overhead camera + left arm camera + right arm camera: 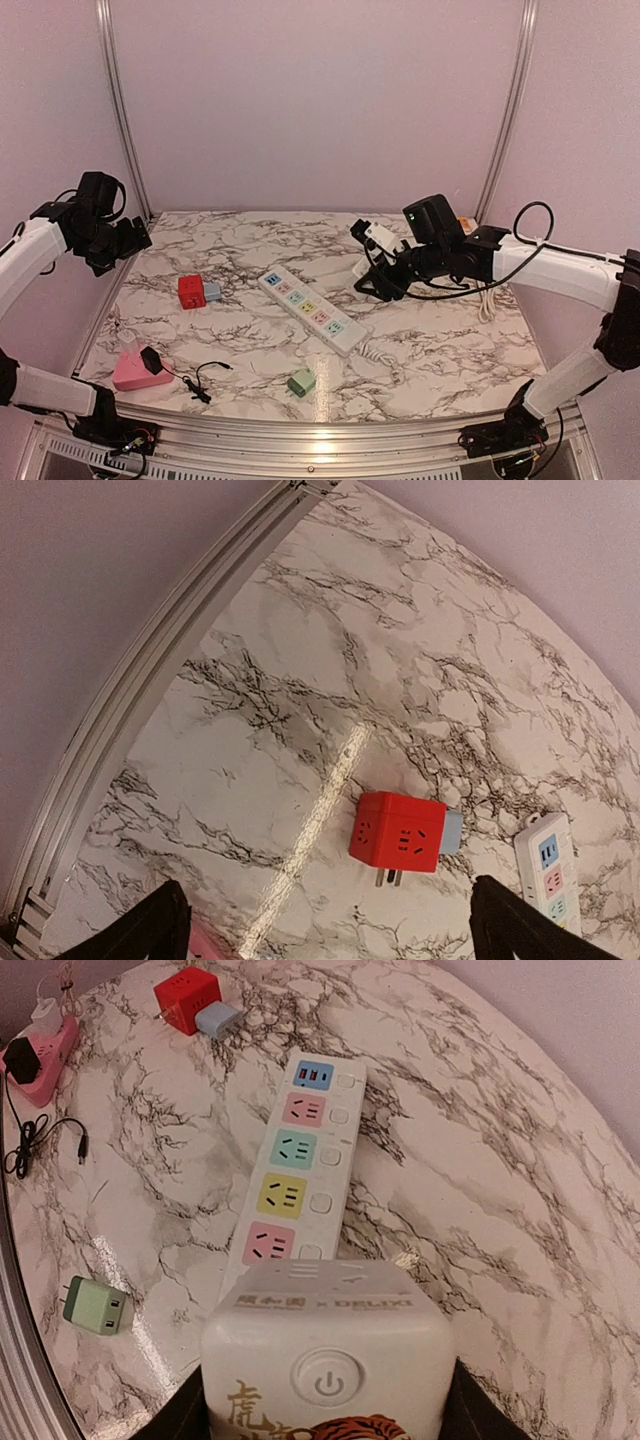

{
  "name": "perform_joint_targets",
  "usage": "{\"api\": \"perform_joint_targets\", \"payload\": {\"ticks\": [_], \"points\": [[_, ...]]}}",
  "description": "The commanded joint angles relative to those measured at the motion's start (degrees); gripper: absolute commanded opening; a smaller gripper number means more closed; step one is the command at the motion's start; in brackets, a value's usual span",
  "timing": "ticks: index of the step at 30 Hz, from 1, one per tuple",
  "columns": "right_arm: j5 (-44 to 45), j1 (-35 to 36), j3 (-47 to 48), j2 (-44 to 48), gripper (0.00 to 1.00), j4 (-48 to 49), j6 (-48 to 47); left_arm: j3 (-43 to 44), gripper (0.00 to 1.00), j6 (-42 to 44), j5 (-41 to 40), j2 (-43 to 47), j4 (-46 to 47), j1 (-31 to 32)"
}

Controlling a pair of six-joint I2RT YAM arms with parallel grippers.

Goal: Insert the plug
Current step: Pass from the right arm to the left

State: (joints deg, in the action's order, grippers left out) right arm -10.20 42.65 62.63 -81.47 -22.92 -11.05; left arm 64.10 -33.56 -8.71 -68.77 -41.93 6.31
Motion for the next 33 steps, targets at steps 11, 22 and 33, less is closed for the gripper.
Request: {"api": "perform_joint_targets", "payload": {"ticks": [11, 22, 33], "points": [[-13.1, -5.8, 4.3, -7.8, 0.09, 7.5, 3.7, 12.7, 0.99, -0.7, 1.1, -11.5, 1.7, -5.9], [-17.7, -5.8, 4.3, -8.9, 0.09, 10.1, 2.7, 14.2, 0.99, 7.5, 3.9, -7.7, 4.9, -5.9], [-21.3, -5.4, 2.2, -8.0, 0.1, 13.6, 4.3, 4.9, 0.99, 14.6, 13.6, 1.3, 10.9, -5.9]]}}
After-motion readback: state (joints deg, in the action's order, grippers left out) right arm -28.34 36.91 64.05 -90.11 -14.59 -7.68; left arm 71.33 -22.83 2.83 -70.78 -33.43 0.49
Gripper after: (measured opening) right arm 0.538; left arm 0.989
